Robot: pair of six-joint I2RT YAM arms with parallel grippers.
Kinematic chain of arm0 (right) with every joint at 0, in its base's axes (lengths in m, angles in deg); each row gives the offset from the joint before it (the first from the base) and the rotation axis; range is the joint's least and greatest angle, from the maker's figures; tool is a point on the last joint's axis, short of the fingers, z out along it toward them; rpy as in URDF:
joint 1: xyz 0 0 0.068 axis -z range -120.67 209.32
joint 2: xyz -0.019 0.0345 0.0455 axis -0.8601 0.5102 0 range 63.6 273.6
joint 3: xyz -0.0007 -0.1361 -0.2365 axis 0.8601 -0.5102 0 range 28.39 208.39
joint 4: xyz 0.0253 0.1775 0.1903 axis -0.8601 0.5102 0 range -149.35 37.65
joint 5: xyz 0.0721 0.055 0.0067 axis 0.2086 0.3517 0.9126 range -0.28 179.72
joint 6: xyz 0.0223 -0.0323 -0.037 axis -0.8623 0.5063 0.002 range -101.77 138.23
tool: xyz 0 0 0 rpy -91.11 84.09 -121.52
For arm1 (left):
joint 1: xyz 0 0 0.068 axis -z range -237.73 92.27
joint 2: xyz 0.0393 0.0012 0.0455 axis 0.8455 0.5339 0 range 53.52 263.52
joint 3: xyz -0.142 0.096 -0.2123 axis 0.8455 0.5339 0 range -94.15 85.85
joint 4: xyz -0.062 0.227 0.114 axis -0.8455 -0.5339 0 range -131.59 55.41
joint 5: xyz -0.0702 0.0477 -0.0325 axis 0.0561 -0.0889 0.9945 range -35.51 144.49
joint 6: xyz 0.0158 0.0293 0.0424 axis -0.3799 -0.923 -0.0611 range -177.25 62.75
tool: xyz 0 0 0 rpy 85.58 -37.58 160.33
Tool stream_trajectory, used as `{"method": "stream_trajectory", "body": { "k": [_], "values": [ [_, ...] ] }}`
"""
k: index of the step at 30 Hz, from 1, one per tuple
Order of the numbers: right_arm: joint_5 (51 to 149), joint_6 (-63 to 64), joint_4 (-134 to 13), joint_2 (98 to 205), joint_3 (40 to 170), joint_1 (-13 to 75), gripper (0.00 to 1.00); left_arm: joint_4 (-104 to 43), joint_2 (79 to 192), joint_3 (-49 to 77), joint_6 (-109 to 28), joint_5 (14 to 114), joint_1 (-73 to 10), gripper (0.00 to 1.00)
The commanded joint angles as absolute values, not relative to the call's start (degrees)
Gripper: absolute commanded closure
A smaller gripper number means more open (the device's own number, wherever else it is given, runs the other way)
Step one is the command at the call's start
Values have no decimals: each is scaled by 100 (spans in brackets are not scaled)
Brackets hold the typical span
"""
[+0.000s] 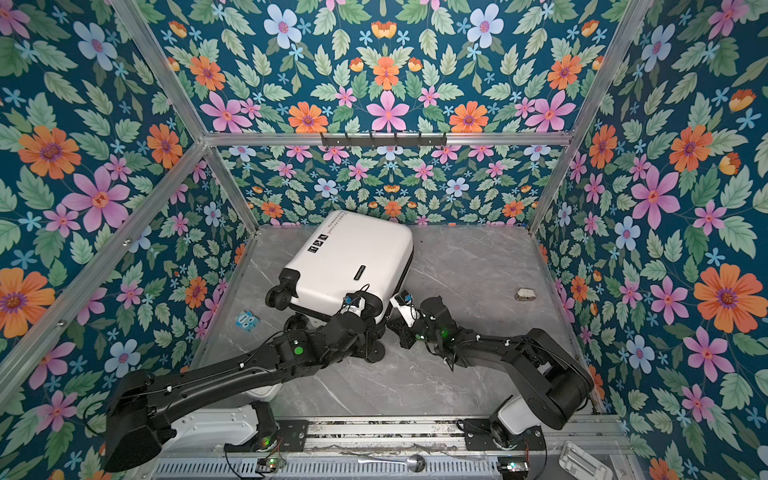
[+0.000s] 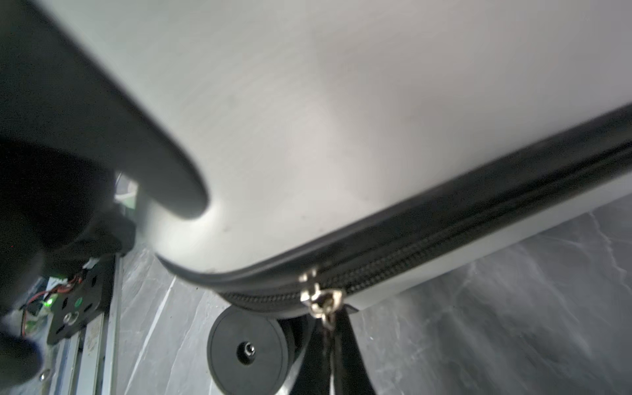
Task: Pack the luggage
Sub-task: 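Pull the zipper along the suitcase edge away from the robot with the right gripper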
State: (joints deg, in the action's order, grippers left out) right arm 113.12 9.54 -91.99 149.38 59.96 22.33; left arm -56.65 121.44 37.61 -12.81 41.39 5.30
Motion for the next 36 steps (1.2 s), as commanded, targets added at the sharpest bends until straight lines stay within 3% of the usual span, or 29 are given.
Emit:
{"method": "stream_trajectory", "body": {
  "k": [1,10,16,21,36],
  "values": [
    [11178,398,-9038,14988,6198,2446,100,-5661,12199,3751,-1263,4138,523,100],
    [11340,214,-8799,14986,6286,2645,100,-5559,12254,3751,-1269,4227,520,100],
    [10808,-4,-7802,14943,6629,2643,100,-5559,12278,3726,-1286,4245,525,100],
    [10919,-300,-6793,15178,7162,2728,100,-5503,12329,3725,-1293,4295,522,100],
    [10370,-470,-6984,15024,7015,2798,100,-5310,12391,3765,-1349,4519,529,100]
  ]
}}
